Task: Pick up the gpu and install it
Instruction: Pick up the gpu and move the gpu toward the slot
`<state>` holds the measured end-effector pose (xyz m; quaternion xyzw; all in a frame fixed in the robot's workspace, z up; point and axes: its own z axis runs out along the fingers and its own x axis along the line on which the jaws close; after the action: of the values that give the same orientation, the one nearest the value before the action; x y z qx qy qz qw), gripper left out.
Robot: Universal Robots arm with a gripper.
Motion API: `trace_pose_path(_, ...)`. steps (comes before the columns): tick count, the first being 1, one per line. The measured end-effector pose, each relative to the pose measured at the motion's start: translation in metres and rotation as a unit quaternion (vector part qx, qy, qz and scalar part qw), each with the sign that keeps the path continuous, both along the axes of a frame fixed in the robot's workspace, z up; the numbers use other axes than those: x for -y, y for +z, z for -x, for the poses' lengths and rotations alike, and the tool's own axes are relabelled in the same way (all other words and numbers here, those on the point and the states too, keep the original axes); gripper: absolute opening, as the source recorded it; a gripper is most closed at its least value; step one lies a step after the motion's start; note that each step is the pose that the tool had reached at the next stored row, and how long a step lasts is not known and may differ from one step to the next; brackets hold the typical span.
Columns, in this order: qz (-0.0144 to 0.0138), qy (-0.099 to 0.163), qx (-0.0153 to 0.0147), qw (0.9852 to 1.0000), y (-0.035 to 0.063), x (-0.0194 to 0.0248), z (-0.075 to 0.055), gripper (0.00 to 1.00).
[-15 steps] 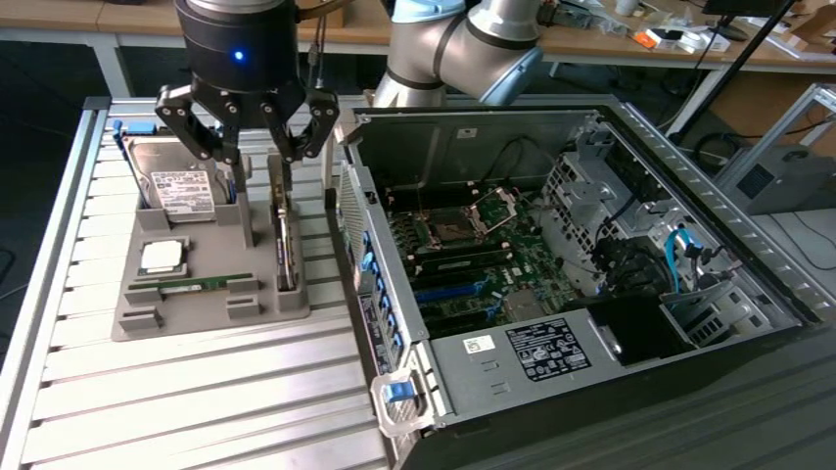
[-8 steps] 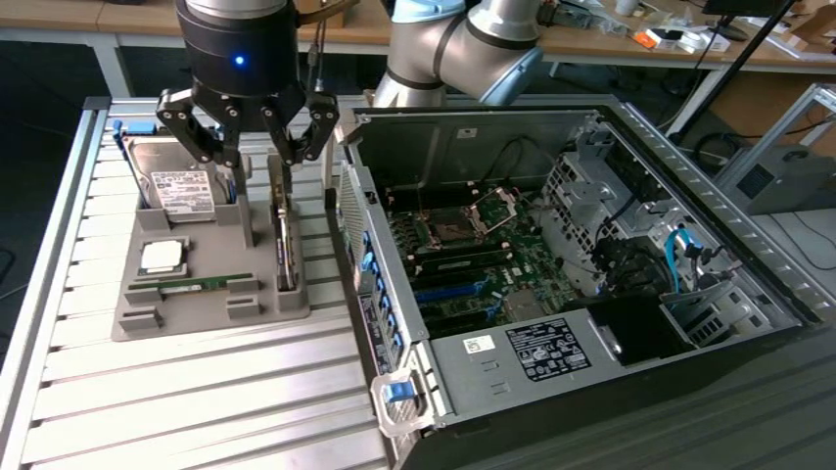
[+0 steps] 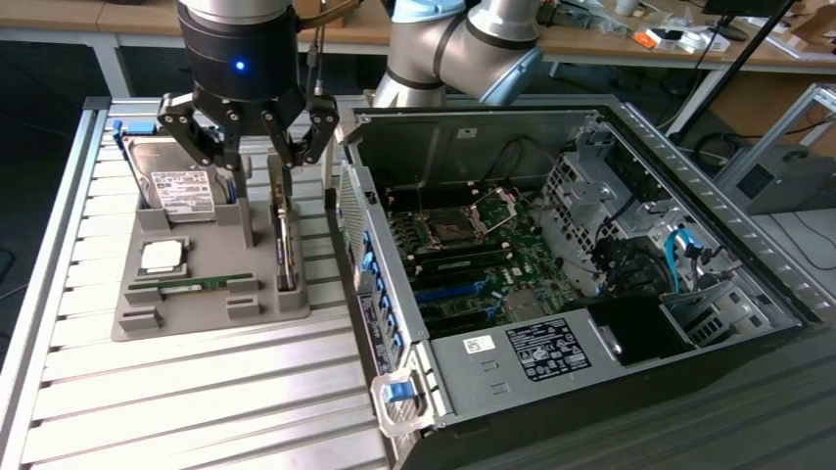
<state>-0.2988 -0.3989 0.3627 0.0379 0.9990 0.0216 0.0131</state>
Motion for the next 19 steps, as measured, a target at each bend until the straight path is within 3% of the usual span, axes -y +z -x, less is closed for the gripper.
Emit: trace_pose_path(19,0.0000,0.000,0.0000,1.0000,-0.0083,0.0000,0.0000,0.48)
